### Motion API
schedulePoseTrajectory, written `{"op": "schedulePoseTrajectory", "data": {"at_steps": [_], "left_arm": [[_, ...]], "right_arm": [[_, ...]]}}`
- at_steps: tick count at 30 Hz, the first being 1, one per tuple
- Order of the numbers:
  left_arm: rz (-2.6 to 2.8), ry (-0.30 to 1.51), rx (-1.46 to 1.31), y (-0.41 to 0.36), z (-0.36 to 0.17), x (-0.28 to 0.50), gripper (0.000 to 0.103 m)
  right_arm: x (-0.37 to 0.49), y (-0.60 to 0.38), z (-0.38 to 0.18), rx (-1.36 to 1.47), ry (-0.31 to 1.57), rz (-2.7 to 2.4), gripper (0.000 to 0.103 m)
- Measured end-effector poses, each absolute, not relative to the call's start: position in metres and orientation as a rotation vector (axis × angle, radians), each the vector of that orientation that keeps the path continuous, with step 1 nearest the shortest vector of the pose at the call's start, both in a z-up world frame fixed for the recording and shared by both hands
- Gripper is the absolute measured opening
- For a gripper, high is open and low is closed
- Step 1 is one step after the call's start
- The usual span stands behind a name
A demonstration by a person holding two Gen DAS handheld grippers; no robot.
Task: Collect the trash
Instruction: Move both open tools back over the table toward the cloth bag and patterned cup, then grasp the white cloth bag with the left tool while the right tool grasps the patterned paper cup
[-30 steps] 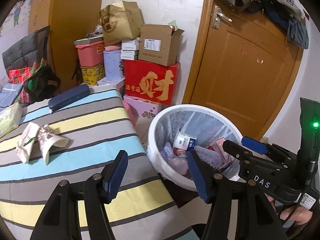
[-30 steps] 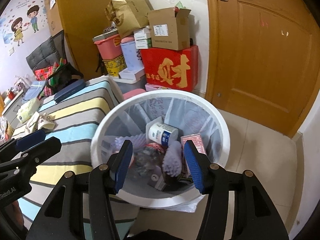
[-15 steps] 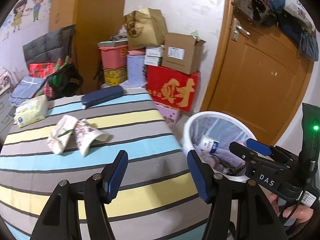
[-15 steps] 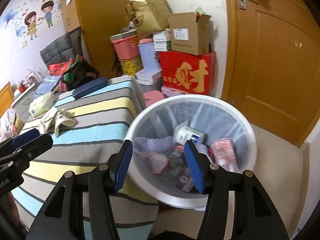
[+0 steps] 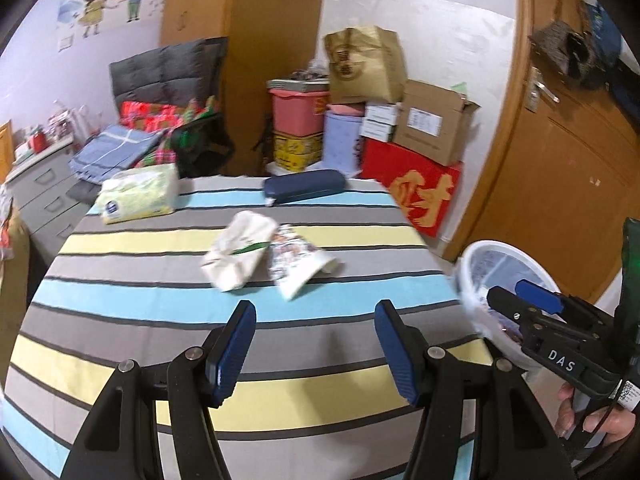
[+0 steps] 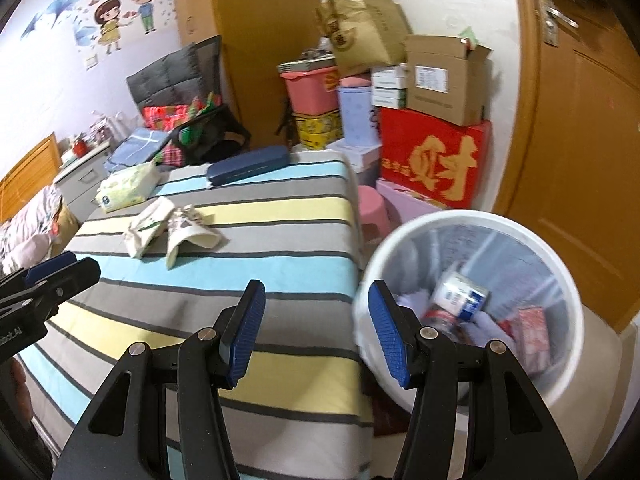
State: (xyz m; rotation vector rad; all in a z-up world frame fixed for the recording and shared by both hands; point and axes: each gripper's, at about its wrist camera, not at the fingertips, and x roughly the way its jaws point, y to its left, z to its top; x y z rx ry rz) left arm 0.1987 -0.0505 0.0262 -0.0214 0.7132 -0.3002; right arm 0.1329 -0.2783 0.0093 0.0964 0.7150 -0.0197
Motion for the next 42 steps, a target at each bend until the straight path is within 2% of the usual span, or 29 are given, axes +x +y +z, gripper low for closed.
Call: {"op": "schedulePoseTrajectory", "data": {"at_steps": [16, 42], "left_arm": [[-0.237, 0.773, -0.046, 0.006, 0.002, 0.250, 0.061], [-0.330, 0.894, 0.022, -0.008, -0.037, 0.349, 0.064]], "right_arm": [[0.182, -0.219, -0.005, 0.020, 0.768, 0.164, 0.055], [0.239, -0.184, -0.032, -0.232, 0.876, 0.255, 0.056]]}}
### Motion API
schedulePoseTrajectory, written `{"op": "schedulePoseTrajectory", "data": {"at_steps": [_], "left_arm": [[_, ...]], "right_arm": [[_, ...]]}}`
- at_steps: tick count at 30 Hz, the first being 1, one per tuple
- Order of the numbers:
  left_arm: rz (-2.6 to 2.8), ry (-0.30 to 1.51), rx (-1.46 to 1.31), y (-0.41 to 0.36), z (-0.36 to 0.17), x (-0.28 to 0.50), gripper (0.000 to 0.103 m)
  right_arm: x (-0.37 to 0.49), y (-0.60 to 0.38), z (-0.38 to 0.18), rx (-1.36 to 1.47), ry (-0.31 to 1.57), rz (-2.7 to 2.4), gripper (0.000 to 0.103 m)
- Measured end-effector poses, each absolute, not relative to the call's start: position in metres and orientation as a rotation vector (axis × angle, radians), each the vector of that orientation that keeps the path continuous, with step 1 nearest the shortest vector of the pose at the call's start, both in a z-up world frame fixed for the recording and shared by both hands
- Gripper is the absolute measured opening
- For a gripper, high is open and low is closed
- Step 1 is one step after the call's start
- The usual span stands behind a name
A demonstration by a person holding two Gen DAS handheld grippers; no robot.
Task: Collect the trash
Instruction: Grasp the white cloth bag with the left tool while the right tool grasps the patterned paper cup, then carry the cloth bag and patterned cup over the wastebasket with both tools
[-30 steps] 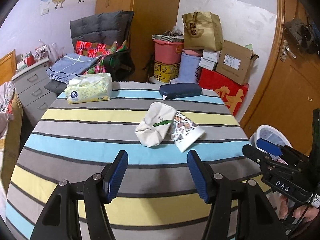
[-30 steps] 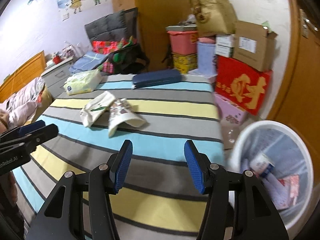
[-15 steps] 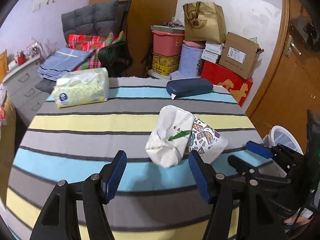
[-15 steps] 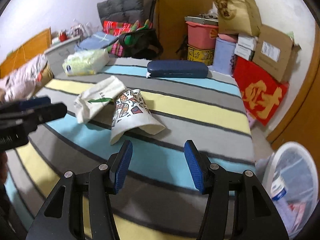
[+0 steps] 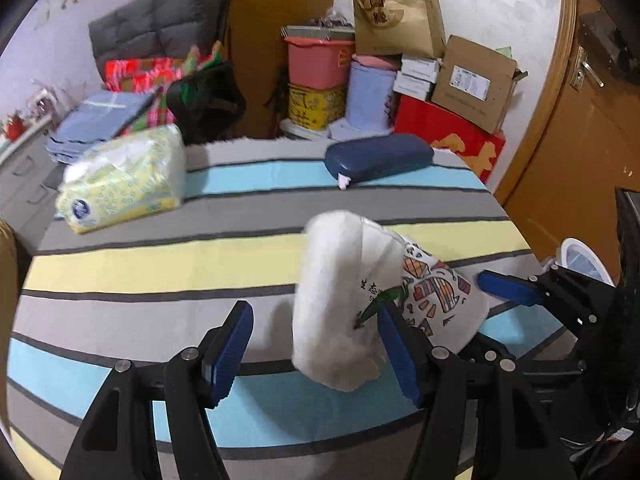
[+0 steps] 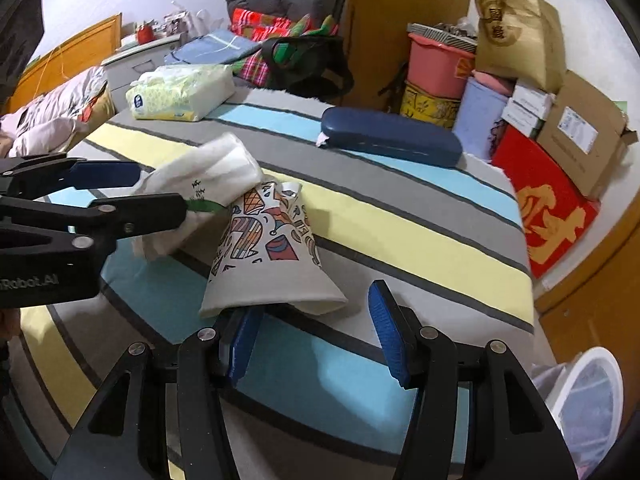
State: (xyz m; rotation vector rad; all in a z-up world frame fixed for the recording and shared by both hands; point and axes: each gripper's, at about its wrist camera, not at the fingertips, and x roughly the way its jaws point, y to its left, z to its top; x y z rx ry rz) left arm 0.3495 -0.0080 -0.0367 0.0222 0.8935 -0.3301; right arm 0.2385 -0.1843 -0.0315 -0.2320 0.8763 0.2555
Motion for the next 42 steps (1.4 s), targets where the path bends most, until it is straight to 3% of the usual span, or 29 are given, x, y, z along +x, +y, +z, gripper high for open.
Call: {"op": "schedulePoseTrajectory", "data": {"at_steps": [3, 5, 8, 10, 18, 42], "left_arm": [[-0.334, 0.912, -0.002, -0.006, -0.042, 0.352, 0.064], [-0.343, 0.912, -0.007, -0.006, -0.044, 0.351, 0.061], [-0.377, 0.919, -0.038, -0.006, -0.045, 0.350, 0.047], [-0.367, 0.914, -0.025, -0.009, -0.043, 0.348, 0.046], [-0.360, 0.906, -0.041, -0.011, -0.038, 0.333, 0.038], [-0.448, 0.802, -0.010, -0.062, 0.010, 0.247, 0.038]], "right_arm": [[0.238, -0.186, -0.029, -0.212, 0.868, 0.269, 0.053], [0.236, -0.186, -0.028, -0.200, 0.862, 0.276, 0.035], [0.237, -0.188, -0.030, -0.178, 0.870, 0.280, 0.032], [0.237, -0.188, -0.030, -0.165, 0.872, 0.289, 0.023], [0.231, -0.190, -0.028, -0.139, 0.859, 0.287, 0.021], [0.177, -0.235, 0.004, -0.034, 0.751, 0.155, 0.021]]}}
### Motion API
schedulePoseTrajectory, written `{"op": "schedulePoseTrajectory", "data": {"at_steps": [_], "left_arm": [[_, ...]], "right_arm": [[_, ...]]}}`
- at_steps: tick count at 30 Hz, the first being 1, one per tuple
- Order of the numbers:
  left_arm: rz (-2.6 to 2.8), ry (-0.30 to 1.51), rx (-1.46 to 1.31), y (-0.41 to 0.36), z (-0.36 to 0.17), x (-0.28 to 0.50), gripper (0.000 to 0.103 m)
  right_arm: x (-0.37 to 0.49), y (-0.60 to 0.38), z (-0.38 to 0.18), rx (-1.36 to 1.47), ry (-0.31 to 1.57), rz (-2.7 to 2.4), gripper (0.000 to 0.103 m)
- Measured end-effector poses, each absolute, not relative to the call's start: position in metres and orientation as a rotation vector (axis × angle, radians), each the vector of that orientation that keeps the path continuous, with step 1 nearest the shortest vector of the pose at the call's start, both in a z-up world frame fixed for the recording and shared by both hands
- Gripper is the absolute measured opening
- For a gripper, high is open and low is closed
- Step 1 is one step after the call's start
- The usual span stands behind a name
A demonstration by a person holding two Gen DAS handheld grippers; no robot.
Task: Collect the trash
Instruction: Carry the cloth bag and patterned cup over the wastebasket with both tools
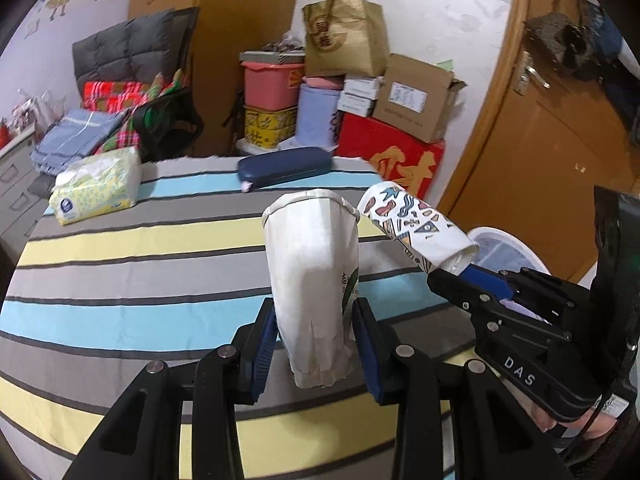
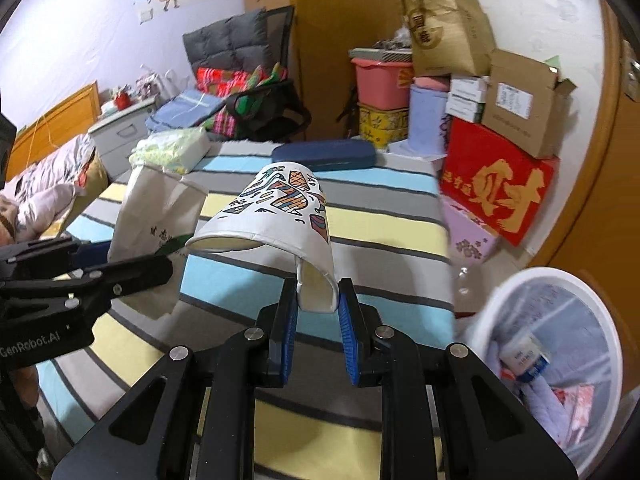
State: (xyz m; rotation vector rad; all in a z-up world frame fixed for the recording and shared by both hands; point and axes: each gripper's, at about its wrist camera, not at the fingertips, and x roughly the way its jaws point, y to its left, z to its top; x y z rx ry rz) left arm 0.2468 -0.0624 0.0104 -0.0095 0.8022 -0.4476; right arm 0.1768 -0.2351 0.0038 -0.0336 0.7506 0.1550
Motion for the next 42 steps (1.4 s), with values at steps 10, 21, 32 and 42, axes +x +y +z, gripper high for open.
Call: {"op": "schedulePoseTrajectory", "data": {"at_steps": [10, 21, 32, 42], "left_arm": [[-0.511, 0.753, 0.025, -0.104, 0.034, 0.211, 0.038], [-0.607, 0.733, 0.069, -0.162, 0.042, 0.180, 0.038], [-0.721, 0.767, 0.106, -0.234, 0.026, 0.166, 0.038], [-0.765, 0.814, 0.131, -0.281, 0.006, 0.170, 0.039]], "right_arm": [[0.151, -0.273, 0.016, 0.014, 0.701, 0.071, 0.021], [0.118, -0.319, 0.022, 0.048, 0.675, -0.037, 0.021], [0.087, -0.375, 0.016, 0.073, 0.700, -0.197, 0.021], [0.079, -0.410, 0.000, 0.093, 0.762, -0.289, 0.021]]}}
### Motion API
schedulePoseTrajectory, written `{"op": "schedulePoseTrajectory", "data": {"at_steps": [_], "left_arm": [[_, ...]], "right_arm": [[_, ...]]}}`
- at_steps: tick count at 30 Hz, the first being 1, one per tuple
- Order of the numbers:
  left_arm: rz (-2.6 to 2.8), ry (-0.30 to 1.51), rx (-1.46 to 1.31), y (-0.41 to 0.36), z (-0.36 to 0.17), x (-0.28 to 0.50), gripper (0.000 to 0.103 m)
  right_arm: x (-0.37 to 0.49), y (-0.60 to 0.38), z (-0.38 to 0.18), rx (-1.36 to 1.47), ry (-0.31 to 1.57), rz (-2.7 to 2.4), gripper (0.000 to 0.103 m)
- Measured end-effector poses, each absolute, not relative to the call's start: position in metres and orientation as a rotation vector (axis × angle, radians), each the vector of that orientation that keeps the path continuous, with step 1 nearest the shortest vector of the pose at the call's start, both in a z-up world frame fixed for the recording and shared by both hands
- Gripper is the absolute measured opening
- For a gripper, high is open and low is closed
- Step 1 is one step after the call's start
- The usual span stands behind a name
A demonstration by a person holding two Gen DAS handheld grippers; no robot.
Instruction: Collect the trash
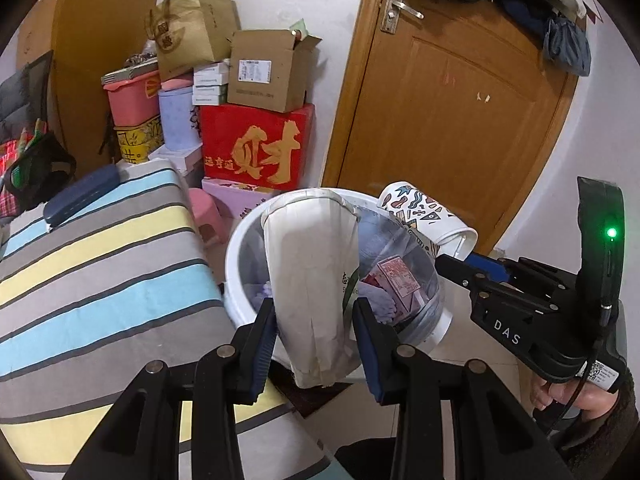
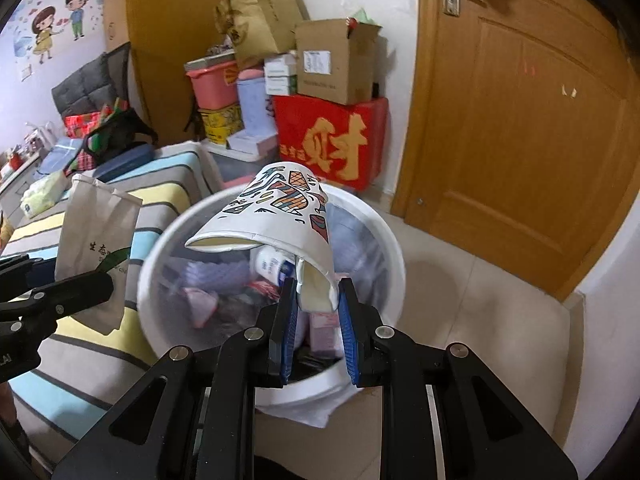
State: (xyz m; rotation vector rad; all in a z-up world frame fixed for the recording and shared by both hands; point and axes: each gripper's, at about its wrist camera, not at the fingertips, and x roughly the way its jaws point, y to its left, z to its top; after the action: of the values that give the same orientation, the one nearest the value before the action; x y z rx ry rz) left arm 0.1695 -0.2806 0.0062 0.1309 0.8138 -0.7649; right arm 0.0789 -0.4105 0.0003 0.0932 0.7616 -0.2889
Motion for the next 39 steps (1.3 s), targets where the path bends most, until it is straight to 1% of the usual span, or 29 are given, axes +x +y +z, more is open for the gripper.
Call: {"op": "schedulePoseTrajectory", "data": {"at_steps": [7, 12, 13, 14, 15, 16, 17, 18, 19, 23, 31, 39], "left_arm": [[-0.766, 0.848, 0.137, -0.296, -0.008, 0.177, 0.039], [-0.760, 0.858, 0.146, -0.300, -0.014, 0.181, 0.046], [-0.755, 0.860, 0.149, -0.300, -0.014, 0.182, 0.049], [-0.751, 0.859, 0.152, -0.300, -0.015, 0.183, 0.055], [-0.746, 0.858, 0.153, -0.300, -0.015, 0.182, 0.058], [-0.743, 0.855, 0.154, -0.299, -0.014, 0.181, 0.058], [-0.740, 0.849, 0.155, -0.298, -0.013, 0.181, 0.058], [-0.738, 0.847, 0.152, -0.297, -0.013, 0.180, 0.058], [-0.736, 0.850, 0.147, -0.296, -0.013, 0.180, 0.058], [-0.717, 0.852, 0.134, -0.290, -0.012, 0.179, 0.058], [-0.670, 0.797, 0.142, -0.274, 0.000, 0.163, 0.058], [-0.625, 0.738, 0.143, -0.250, 0.009, 0.131, 0.058]], "right_arm": [[0.082, -0.419, -0.011, 0.090, 0.812, -0.309, 0.021], [0.084, -0.424, -0.017, 0.102, 0.844, -0.314, 0.022], [0.084, -0.425, -0.018, 0.100, 0.849, -0.317, 0.023], [0.083, -0.424, -0.019, 0.093, 0.856, -0.322, 0.024], [0.083, -0.424, -0.019, 0.084, 0.857, -0.330, 0.026], [0.082, -0.423, -0.018, 0.079, 0.851, -0.339, 0.037], [0.081, -0.423, -0.017, 0.080, 0.845, -0.339, 0.052], [0.081, -0.423, -0.016, 0.087, 0.837, -0.334, 0.058], [0.079, -0.424, -0.014, 0.098, 0.827, -0.328, 0.060], [0.075, -0.422, -0.010, 0.106, 0.802, -0.332, 0.060], [0.068, -0.412, -0.004, 0.132, 0.760, -0.326, 0.060], [0.043, -0.394, 0.010, 0.171, 0.654, -0.296, 0.060]]}}
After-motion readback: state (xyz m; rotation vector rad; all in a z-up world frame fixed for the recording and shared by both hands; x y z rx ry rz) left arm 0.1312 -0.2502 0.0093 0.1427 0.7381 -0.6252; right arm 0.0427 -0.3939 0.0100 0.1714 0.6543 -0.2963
